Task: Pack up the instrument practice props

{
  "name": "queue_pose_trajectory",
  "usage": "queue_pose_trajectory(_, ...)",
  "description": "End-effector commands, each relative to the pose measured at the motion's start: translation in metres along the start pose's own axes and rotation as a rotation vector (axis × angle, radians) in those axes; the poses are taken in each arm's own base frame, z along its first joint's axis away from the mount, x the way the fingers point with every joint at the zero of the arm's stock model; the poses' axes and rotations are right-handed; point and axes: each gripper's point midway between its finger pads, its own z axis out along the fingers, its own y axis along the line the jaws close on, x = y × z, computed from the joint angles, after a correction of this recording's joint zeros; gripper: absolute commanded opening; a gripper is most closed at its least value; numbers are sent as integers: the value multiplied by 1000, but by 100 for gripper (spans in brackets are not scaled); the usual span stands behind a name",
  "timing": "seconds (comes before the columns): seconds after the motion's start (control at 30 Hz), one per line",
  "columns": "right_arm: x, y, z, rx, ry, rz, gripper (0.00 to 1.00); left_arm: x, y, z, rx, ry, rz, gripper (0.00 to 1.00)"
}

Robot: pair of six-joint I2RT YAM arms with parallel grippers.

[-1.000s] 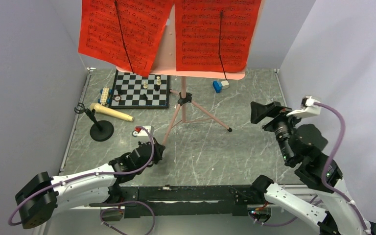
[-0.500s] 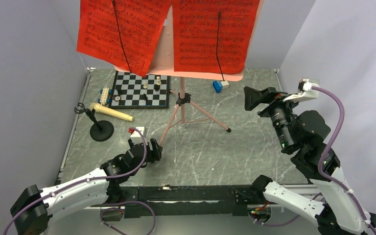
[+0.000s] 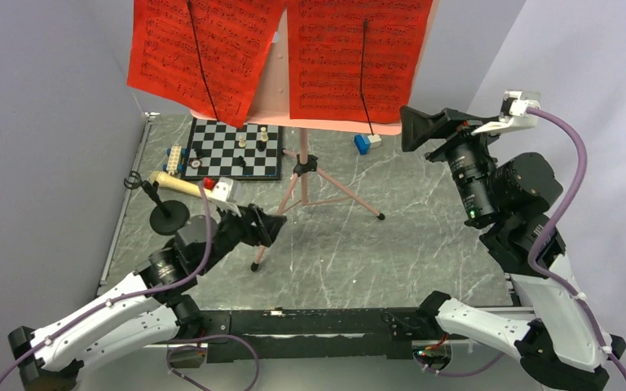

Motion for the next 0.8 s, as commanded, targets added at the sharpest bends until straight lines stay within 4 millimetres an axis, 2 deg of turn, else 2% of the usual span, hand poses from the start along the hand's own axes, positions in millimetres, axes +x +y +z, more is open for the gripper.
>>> queue_pose_trajectory(0.0, -15, 12, 8, -54, -21, -8, 100, -73, -62, -26, 228, -126, 28, 78)
queue_pose_trajectory(0.2, -12, 7, 20, -76, 4, 19, 100, -157, -133, -60, 504, -335, 29, 78)
queue_pose_trajectory(0.33, -9, 4, 25, -85, 7, 11, 100, -195, -175, -69, 630, -366, 57, 78)
queue_pose_trajectory(0.53, -5, 12, 27, -146, 7, 12, 99, -241, -220, -81, 779, -450, 57, 79)
queue_pose_trajectory(0.63, 2, 13, 32, -155, 23, 7, 99, -257, -234, -75, 795, -464, 72, 79)
queue_pose_trajectory(0.77, 14, 6, 41, -134, 45, -9, 97, -265, -247, -48, 773, -445, 100, 82)
